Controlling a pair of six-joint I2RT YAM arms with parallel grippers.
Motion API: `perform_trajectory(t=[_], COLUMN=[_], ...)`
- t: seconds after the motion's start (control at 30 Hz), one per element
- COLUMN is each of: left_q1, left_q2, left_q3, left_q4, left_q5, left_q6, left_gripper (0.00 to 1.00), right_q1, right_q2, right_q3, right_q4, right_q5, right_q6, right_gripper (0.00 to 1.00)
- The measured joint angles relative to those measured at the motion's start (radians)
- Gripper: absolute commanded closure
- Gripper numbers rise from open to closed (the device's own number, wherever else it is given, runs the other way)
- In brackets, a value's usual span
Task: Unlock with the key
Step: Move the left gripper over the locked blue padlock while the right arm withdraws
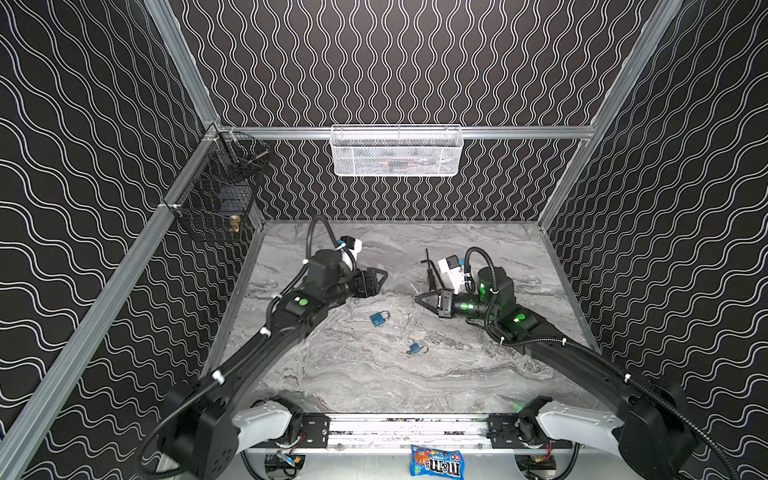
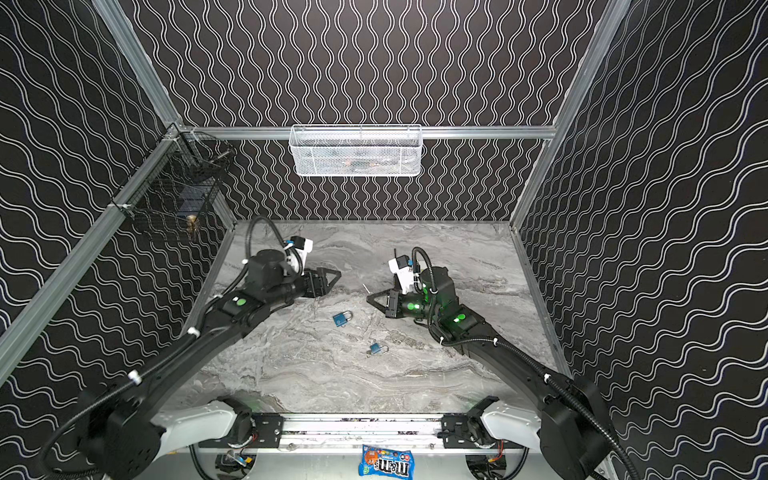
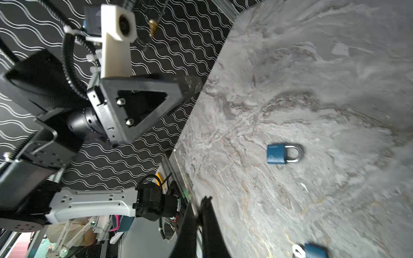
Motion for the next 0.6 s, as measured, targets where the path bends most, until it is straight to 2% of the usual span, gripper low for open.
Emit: perform_trajectory(t=[0.23,0.6], left_q1=[-0.001,-0.021], left_q2=[0.253,0.489], left_q3=[0.079,0.190], left_q4=[-0.161,-0.217], left_q5=[-0.028,-0.087], left_q6=[0.054,0.107], left_gripper=[0.25,0.24], right_q1=[-0.012,-0.023], right_q2=[0.000,-0.009], right_q3=[-0.063,-0.105], right_q4=[-0.109,-0.110], right_q5=[0.019,0.044], right_q6=[-0.024,0.032], right_gripper=[1.00,1.00])
